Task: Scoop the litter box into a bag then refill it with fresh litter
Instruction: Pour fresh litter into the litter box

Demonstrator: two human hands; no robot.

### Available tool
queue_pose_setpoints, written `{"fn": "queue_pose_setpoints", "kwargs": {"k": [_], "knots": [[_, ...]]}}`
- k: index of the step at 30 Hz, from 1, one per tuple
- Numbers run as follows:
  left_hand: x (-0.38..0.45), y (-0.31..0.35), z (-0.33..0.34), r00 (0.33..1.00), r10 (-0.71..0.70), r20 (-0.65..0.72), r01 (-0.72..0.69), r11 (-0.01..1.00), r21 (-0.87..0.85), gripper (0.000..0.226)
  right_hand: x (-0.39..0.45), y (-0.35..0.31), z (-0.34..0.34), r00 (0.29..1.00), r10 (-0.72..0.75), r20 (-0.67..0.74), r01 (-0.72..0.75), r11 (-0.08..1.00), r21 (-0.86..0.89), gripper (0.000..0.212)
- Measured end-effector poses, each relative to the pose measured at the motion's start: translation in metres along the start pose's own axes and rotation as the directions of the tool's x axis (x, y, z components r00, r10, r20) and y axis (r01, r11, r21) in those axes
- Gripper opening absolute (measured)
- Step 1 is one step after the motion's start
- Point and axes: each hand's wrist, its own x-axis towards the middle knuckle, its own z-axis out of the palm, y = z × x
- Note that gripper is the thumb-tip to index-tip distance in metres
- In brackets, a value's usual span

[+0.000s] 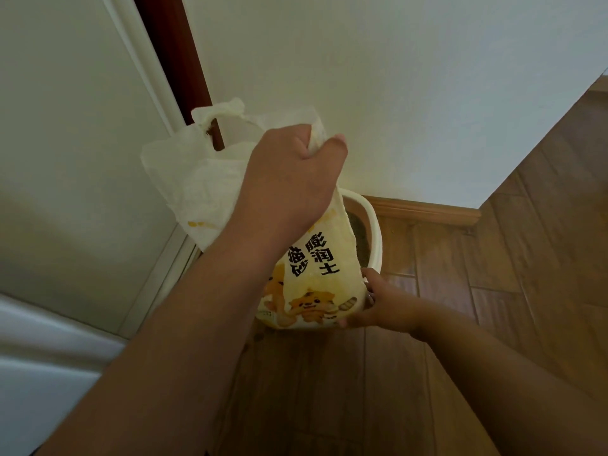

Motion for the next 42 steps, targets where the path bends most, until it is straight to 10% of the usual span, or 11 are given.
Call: {"fn": "queue_pose_setpoints", "kwargs": {"k": [7, 16, 42], "knots": [[0.002, -0.005, -0.004, 0.999, -0.033, -0.018, 0.033, 0.999, -0.017, 0.059, 0.018, 0.005, 0.016, 0.998, 0.066, -0.004, -0.066, 0.996, 0.058, 0.141], [0.007, -0.006, -0.008, 0.998, -0.026, -0.049, 0.024, 0.999, -0.025, 0.055, 0.014, -0.004, 0.027, 0.994, -0.041, 0.099, 0.04, 0.999, 0.018, 0.085], [0.038, -0.027, -0.008, 0.989, -0.116, -0.087, 0.111, 0.992, -0.066, 0.047, -0.059, -0.06, -0.049, 0.86, 0.126, -0.495, -0.336, 0.869, -0.363, 0.017]]}}
